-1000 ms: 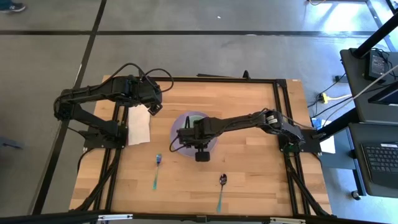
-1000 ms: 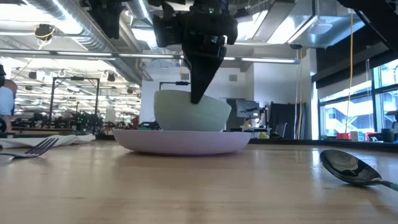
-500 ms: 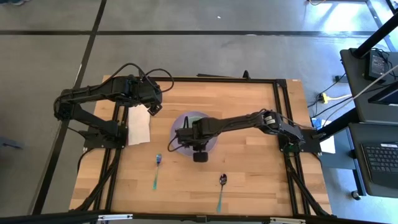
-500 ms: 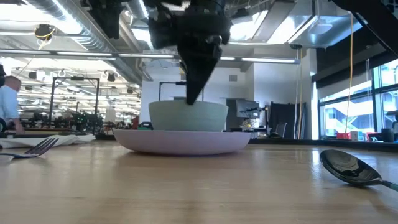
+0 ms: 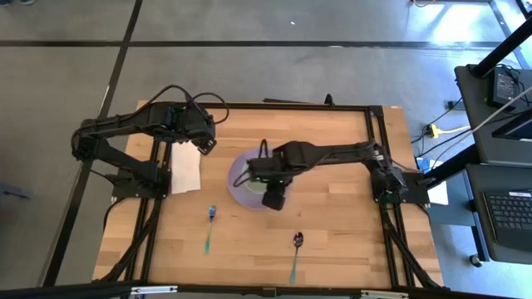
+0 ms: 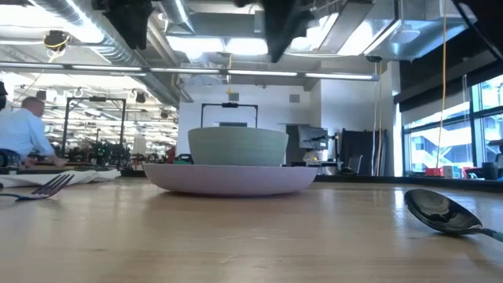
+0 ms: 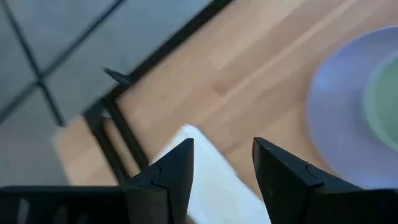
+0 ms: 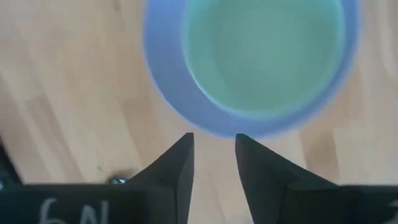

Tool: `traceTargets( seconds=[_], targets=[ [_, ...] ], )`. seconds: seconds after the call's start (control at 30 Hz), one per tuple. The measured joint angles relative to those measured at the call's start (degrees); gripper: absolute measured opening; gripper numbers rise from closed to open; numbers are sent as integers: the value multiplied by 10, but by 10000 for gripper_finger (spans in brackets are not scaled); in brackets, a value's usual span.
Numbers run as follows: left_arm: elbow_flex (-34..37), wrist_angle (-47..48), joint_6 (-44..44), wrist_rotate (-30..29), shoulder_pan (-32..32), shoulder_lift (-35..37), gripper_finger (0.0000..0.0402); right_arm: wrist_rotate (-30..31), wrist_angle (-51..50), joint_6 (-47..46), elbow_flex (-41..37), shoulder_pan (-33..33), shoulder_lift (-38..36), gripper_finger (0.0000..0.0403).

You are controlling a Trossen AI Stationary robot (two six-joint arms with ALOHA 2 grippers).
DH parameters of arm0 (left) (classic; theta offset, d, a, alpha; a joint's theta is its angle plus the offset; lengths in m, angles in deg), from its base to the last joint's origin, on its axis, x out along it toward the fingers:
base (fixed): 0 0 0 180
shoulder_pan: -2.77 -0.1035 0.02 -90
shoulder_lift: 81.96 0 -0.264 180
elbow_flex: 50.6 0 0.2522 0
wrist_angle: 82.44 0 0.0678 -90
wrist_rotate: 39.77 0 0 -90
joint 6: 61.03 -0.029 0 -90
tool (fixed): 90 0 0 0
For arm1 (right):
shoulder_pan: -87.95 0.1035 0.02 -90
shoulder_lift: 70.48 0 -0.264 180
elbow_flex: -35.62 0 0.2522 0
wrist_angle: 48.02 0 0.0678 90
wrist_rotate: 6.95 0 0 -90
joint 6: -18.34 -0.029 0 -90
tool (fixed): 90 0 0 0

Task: Set table place
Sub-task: Move the fork to the left side of the purple plate

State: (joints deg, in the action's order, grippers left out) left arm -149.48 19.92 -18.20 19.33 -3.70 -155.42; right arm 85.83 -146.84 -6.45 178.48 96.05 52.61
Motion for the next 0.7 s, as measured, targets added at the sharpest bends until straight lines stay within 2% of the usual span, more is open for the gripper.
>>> traceTargets(
  seconds=[0.13,0.23,0.33,0.4,0.57,0.7],
  targets=[
    [5,-1,43,29,57,0,157,56,-41,-59,-15,24,-23,121],
    [30,4,107,40,113,5,157,85,-48,-89,-34,45,-49,121],
    [68,3,202,74,175,13,157,95,-48,-129,-72,63,-70,121],
    [101,-10,295,93,225,13,157,101,-49,-155,-104,73,-85,121],
    [191,-116,495,173,354,8,157,102,-50,-200,-199,88,-126,121],
    [240,-204,529,163,399,3,157,102,-50,-199,-260,90,-150,121]
  ],
)
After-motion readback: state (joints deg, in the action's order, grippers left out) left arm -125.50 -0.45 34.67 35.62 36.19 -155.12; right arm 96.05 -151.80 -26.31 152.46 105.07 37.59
